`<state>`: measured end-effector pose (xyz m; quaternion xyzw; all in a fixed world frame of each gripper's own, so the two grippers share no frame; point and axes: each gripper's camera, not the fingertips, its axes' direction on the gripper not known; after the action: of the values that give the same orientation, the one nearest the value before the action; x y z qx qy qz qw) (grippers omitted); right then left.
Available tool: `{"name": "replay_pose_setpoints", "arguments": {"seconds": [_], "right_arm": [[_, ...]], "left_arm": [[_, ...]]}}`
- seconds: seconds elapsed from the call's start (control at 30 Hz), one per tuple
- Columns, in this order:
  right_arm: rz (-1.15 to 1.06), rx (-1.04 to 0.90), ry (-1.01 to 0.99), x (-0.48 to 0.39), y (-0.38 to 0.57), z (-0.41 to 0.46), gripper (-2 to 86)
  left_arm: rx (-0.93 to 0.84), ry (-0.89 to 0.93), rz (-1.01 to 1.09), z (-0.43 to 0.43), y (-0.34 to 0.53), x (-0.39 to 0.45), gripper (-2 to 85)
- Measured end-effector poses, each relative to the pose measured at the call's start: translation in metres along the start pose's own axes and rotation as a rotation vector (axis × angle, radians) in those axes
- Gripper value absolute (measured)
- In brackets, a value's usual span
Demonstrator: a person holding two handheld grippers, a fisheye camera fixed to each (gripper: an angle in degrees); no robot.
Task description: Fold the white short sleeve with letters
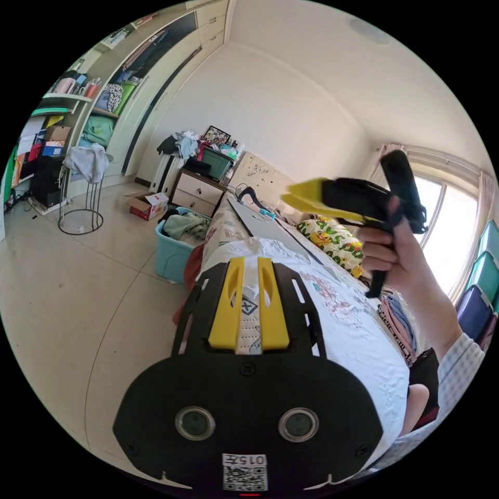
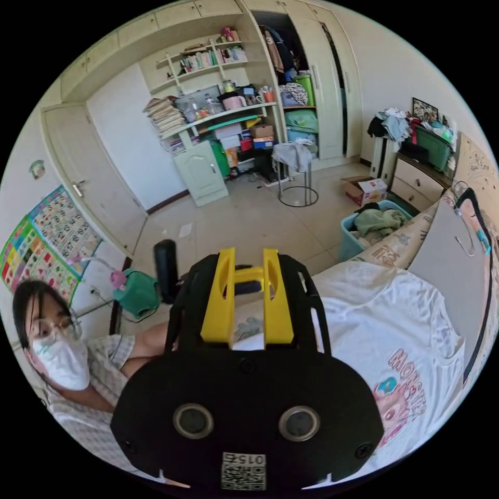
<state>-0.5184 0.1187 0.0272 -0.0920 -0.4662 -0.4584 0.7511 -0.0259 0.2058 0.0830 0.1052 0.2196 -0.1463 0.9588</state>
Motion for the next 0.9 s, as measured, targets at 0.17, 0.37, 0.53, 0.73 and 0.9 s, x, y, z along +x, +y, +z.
{"name": "replay_pose_setpoints", "arguments": {"seconds": [0.17,0.37,0.53,0.73,0.9], "right_arm": [[0.012,0.061,0.044,-0.062,0.151,-0.153,9.7],[0.338,0.328,0.399,-0.064,0.333,-0.308,9.5],[0.618,0.415,0.367,-0.037,0.439,-0.372,11.8],[0.660,0.123,0.324,-0.030,0.448,-0.377,13.4],[0.680,0.007,0.367,-0.030,0.433,-0.373,12.3]], "left_arm": [[0.081,0.057,0.030,-0.023,0.001,0.001,4.1],[-0.195,0.203,0.169,-0.067,-0.004,0.072,6.4],[-0.479,0.247,0.263,-0.106,0.042,0.140,10.3],[-0.578,0.131,0.272,-0.122,0.069,0.153,11.0],[-0.595,0.138,0.234,-0.119,0.064,0.150,8.9]]}}
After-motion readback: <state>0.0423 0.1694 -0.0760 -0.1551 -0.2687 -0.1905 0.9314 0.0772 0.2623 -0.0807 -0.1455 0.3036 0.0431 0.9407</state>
